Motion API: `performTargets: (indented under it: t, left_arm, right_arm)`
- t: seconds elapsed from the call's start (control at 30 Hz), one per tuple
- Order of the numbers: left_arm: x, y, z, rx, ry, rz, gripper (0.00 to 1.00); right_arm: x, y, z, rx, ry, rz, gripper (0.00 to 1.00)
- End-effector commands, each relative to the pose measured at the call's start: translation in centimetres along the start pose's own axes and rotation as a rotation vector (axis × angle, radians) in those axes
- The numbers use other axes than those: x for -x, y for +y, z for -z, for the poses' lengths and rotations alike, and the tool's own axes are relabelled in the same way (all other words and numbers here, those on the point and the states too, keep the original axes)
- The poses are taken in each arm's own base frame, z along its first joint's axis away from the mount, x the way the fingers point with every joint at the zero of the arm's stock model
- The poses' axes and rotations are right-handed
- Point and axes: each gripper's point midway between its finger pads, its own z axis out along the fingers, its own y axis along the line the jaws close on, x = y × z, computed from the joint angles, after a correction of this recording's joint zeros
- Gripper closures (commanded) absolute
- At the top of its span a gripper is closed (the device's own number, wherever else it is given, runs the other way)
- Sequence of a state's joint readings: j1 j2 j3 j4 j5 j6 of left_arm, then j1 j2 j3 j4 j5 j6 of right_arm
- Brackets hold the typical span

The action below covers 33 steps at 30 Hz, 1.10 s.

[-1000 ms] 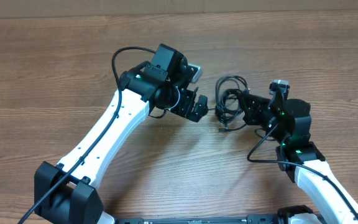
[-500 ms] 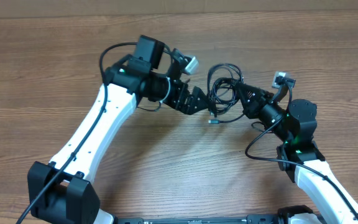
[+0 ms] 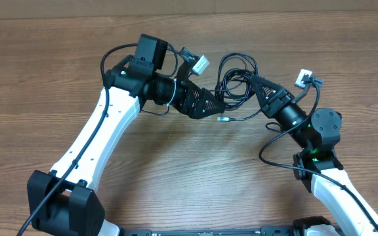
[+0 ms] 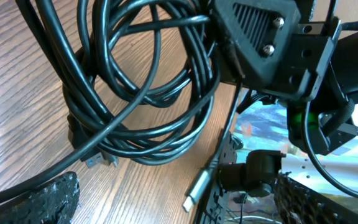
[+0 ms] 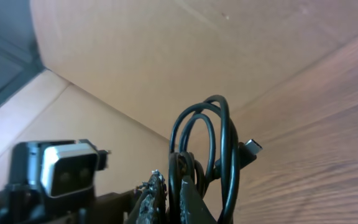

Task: Untangle cables

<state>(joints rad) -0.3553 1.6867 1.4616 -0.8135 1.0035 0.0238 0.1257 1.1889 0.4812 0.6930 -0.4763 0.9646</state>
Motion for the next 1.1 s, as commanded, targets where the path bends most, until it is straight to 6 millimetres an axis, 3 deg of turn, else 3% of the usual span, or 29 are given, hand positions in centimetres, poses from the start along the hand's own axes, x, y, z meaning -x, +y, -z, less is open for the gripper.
performTargets:
  t: [0.0,0.1,0.27,0.47,0.6,0.67,0.7,0.73,1.07]
  left_arm:
    - [0.9,-1.1,0.4,-0.031,-0.028,-0.063,0.0]
    - [1.5,-1.1,0.5,-0.028,-0.046,-0.092,0.0]
    - [2.4,0.6,0.6,0.074,-0.076,-0.058,0.0]
    - [3.0,0.5,0.6,0.068,-0.095,-0.078,0.0]
    - [3.0,0.5,0.6,0.068,-0.097,-0.077,0.05]
    - [3.0,0.4,0.5,0.067,-0.096,-0.078,0.18]
    - [3.0,0.4,0.5,0.065,-0.094,-0.079,0.32]
    - [3.0,0.3,0.4,0.064,-0.093,-0.077,0.38]
    - [2.3,-1.3,-1.2,0.032,-0.057,-0.083,0.2]
  right_arm:
    - [0.3,1.5,0.1,0.061,0.001,-0.057,0.96]
    - [0.2,2.2,0.1,0.091,0.014,-0.058,0.96]
    - [-0.4,2.9,0.2,0.128,0.053,-0.061,0.96]
    - [-0.5,3.0,0.3,0.133,0.063,-0.061,0.96]
    - [-0.6,3.1,0.3,0.136,0.066,-0.06,0.96]
    - [-0.5,3.3,0.3,0.143,0.062,-0.054,0.96]
    - [-0.4,3.4,0.3,0.147,0.059,-0.051,0.96]
    - [-0.3,3.5,0.3,0.154,0.056,-0.046,0.96]
    - [-0.2,3.9,0.4,0.168,0.049,-0.037,0.96]
